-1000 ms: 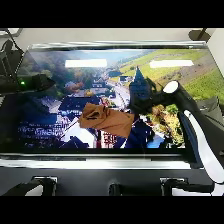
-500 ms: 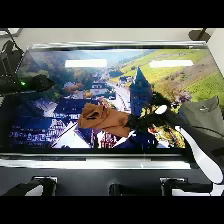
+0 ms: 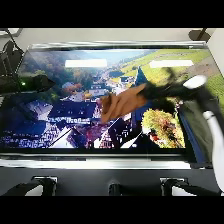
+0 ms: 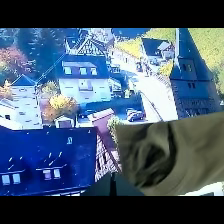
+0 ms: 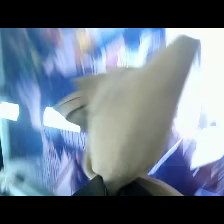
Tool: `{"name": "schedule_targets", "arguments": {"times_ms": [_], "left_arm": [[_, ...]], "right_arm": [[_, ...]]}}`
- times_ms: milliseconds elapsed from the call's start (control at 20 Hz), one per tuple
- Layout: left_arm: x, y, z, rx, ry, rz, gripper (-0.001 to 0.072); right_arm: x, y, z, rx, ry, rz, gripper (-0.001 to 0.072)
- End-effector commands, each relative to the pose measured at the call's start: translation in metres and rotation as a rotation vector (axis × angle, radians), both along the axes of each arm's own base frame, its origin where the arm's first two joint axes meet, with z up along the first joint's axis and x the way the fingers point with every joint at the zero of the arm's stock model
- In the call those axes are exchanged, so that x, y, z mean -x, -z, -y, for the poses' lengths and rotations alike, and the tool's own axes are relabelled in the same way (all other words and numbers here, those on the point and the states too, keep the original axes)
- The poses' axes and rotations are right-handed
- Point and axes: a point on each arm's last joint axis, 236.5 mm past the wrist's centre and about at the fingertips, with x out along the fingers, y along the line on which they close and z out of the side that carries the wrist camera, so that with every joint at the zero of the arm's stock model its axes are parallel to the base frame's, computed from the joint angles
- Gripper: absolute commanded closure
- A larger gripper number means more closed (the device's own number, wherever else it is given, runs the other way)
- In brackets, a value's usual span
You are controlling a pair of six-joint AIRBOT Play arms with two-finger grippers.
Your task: Fold the shirts.
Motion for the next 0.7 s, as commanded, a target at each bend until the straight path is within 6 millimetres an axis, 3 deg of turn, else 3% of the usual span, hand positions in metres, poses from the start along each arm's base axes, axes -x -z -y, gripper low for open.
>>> {"name": "schedule_targets", "arguments": {"times_ms": [0, 150, 350, 450, 650], "left_arm": [[0.000, 0.000, 0.000, -0.013, 0.013, 0.009, 0.0676], [0.000, 0.000, 0.000, -0.016, 0.017, 0.009, 0.0676], [0.004, 0.003, 0.001, -0.027, 0.038, 0.002, 0.0676], [0.005, 0.004, 0.002, -0.036, 0.051, 0.002, 0.0676], [0.009, 0.006, 0.003, -0.056, 0.084, -0.003, 0.0676]], "right_arm": [[0.004, -0.076, 0.112, 0.175, 0.159, 0.034, 0.0677], [0.016, -0.117, 0.210, 0.258, 0.369, 0.058, 0.0677], [0.043, -0.158, 0.306, 0.262, 0.644, 0.095, 0.0677], [0.063, -0.164, 0.331, 0.248, 0.720, 0.071, 0.0677], [0.108, -0.156, 0.348, 0.254, 0.771, -0.041, 0.0676]]}}
